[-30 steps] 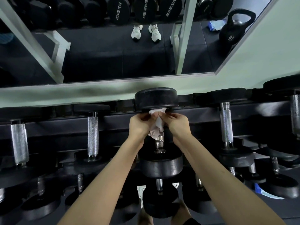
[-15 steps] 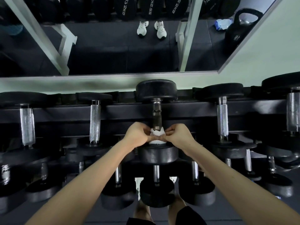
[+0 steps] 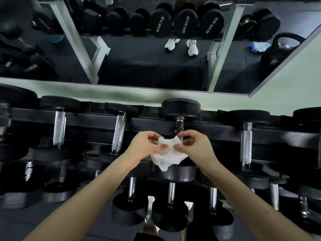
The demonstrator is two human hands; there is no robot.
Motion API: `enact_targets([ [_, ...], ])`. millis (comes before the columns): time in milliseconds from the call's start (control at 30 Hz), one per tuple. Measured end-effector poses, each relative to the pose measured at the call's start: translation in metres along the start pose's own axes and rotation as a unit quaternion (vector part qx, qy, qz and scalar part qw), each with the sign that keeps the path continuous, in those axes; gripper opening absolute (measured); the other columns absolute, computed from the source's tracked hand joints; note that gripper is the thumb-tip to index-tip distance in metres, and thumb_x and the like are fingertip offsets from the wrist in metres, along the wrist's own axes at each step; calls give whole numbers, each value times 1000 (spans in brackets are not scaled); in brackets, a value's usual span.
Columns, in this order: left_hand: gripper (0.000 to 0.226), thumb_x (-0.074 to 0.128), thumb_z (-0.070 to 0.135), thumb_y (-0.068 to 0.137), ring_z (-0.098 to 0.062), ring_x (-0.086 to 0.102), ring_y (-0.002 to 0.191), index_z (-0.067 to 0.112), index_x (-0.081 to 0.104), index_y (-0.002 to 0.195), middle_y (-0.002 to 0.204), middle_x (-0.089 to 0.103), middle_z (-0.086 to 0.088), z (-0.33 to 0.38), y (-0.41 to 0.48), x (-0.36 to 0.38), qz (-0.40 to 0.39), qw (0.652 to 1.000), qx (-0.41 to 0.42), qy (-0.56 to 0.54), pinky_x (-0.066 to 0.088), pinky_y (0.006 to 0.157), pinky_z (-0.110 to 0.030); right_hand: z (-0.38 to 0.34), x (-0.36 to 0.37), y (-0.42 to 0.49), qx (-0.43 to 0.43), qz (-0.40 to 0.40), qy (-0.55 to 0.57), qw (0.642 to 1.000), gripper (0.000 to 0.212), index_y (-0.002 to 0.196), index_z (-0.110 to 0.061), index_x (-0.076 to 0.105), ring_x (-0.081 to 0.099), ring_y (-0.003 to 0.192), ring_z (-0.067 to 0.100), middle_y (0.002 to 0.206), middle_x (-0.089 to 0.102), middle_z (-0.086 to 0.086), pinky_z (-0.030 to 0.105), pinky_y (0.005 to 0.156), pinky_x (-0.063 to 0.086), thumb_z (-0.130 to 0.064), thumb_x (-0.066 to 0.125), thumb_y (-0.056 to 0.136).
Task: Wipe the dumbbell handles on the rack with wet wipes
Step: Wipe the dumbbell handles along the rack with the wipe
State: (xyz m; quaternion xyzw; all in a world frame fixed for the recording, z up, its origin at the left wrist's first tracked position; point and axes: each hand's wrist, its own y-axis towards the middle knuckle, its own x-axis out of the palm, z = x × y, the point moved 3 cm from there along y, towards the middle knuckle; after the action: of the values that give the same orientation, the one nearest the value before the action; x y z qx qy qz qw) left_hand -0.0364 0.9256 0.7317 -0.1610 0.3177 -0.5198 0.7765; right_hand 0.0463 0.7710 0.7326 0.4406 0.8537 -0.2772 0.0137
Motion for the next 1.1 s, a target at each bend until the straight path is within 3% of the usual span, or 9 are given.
enact_targets([
  [100,23,81,7,68,-15,66,84,18,69,83,90,72,-5,-1,-6,-22,0,999,-7,-45,54,81,-29,-15,11,-1,-14,-29,16,999,23,90,-16,69,59,65,6,74,65,-3,18,61,51,-2,73,72],
  [233,20,78,3,71,-3,65,71,16,70,83,77,70,4,-12,-11,-63,10,998,3,-66,49,67,-13,-26,32,2,-16,-38,49,998,18,87,-12,68,62,69,10,78,69,2,17,63,51,2,70,75],
  [400,24,77,0,70,-3,63,65,23,70,68,68,70,6,-32,-10,-117,49,995,66,-48,49,65,-12,-37,79,0,-42,-12,19,999,18,73,-16,66,58,61,4,69,65,-3,11,62,48,0,75,74],
  [567,27,76,-5,68,0,62,66,18,64,65,68,65,8,-53,-2,-174,40,988,146,-10,49,73,-11,-41,132,-4,-56,76,-20,995,21,70,-27,68,65,83,10,83,70,-8,25,78,50,-8,78,72],
  [667,32,77,-6,67,-5,64,78,24,65,67,78,65,6,-70,5,-202,29,975,217,44,51,81,-19,-41,165,-11,-74,125,-24,989,34,64,-34,67,63,87,10,91,67,-12,25,80,49,-2,77,72],
  [800,34,76,-3,69,-3,61,81,29,63,70,82,63,10,-72,16,-220,49,958,275,65,45,77,-11,-50,189,-6,-85,205,-4,975,40,61,-35,66,62,85,9,92,65,-13,21,75,46,2,72,75],
  [867,29,75,0,71,-5,60,82,27,64,72,83,63,11,-71,23,-223,66,950,299,64,46,77,-15,-60,194,-3,-114,259,-27,959,37,64,-33,66,60,89,7,93,65,-15,17,73,43,2,71,76],
  [967,17,74,7,73,-13,61,83,22,68,78,82,61,11,-81,40,-212,50,953,275,118,48,77,-26,-53,201,8,-108,294,-142,939,26,71,-23,70,60,90,15,89,63,-17,26,76,45,2,68,76],
  [1100,13,69,18,80,-14,59,81,18,70,92,89,57,5,-103,56,-189,20,972,153,175,40,70,-22,-23,211,21,38,235,-199,951,25,94,-18,72,62,96,21,98,70,-4,24,74,39,-3,55,82],
])
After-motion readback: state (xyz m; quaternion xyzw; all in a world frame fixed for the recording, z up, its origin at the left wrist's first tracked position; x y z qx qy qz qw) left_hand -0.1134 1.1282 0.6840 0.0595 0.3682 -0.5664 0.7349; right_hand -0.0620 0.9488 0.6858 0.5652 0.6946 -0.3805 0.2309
